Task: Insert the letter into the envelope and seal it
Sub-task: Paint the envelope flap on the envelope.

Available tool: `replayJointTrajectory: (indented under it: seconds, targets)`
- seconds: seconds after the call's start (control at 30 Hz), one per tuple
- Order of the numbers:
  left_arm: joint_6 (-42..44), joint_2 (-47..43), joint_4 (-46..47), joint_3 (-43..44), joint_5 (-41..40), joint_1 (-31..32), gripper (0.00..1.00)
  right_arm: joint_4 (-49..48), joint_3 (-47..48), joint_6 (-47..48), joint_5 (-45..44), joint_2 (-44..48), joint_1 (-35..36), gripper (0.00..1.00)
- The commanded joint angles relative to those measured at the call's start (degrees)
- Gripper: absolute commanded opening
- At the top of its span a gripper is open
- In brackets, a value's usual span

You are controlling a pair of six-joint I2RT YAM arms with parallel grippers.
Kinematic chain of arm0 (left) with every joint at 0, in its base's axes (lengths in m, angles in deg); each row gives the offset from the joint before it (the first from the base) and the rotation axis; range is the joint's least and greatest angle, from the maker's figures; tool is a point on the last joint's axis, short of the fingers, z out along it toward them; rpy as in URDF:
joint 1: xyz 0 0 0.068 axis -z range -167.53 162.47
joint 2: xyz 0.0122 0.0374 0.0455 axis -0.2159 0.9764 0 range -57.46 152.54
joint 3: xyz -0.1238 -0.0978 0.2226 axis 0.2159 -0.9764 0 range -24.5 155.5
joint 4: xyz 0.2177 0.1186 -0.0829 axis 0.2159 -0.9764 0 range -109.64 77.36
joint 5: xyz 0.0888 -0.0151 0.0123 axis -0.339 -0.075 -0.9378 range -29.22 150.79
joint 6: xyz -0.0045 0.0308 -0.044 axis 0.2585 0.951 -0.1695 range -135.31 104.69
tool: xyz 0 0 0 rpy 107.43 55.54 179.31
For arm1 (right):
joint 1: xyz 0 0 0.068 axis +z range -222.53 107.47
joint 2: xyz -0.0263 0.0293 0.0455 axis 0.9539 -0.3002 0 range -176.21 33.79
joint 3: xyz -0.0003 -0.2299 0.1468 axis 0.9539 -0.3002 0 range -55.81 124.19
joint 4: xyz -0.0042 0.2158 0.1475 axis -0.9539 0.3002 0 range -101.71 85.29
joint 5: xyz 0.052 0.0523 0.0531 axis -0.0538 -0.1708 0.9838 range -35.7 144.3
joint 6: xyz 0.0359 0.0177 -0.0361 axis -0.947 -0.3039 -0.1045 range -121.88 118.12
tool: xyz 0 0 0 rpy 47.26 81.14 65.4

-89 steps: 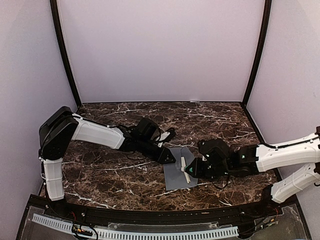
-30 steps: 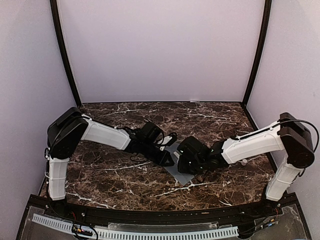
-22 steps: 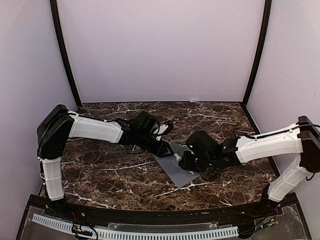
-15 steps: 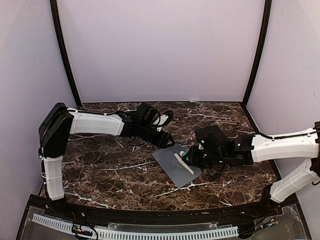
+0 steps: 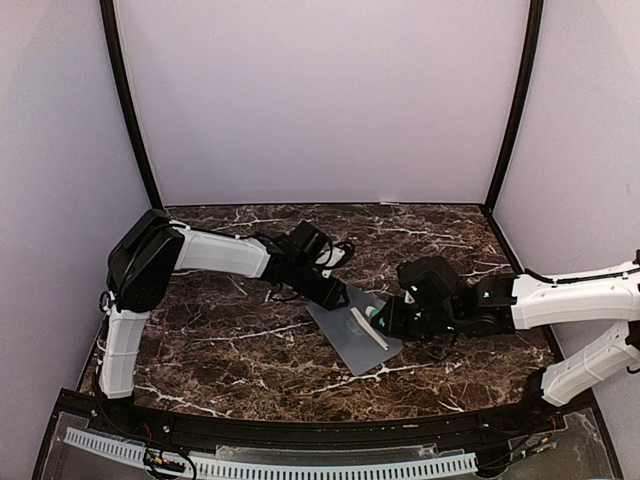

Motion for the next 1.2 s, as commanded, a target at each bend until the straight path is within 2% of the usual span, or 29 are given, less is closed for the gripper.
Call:
replayJointTrajectory:
  seconds: [0.0, 0.17, 0.43, 0.63, 0.73, 0.87, 1.0, 1.17]
  targets:
    - [1.88, 0.96, -2.14, -1.06, 2.13, 0.10, 0.51, -1.51, -0.46, 0.44, 0.42, 1.84, 0.39, 0.00]
    - [3.64, 0.41, -1.61, -3.52, 3.78, 1.04, 0.44, -1.22, -1.43, 0.46, 1.65, 3.05, 0.44, 0.00]
    - [2.89, -2.80, 0.69, -10.90, 5.52, 5.57, 0.42, -0.18, -4.32, -0.60, 3.51, 6.88, 1.05, 0.00]
    - [-0.78, -7.27, 0.49, -13.53, 4.76, 6.76, 0.42, 2.42, -5.31, -1.39, 4.51, 8.63, 2.68, 0.00]
    - [-1.20, -10.39, 0.56, -13.55, 3.30, 6.75, 0.47, 4.70, -5.21, -1.95, 5.04, 8.97, 4.30, 0.00]
    - [-1.87, -14.74, 1.09, -13.62, 1.73, 6.68, 0.49, 8.69, -4.99, -2.54, 6.42, 9.17, 5.88, 0.00]
    - [-2.03, -17.14, 1.92, -13.89, 3.80, 7.09, 0.40, 11.16, -4.99, -2.12, 8.92, 8.51, 6.11, 0.00]
    - [-2.06, -14.35, 1.02, -13.51, 7.25, 8.29, 0.30, 12.67, -4.26, -1.14, 11.05, 5.40, 5.65, 0.00]
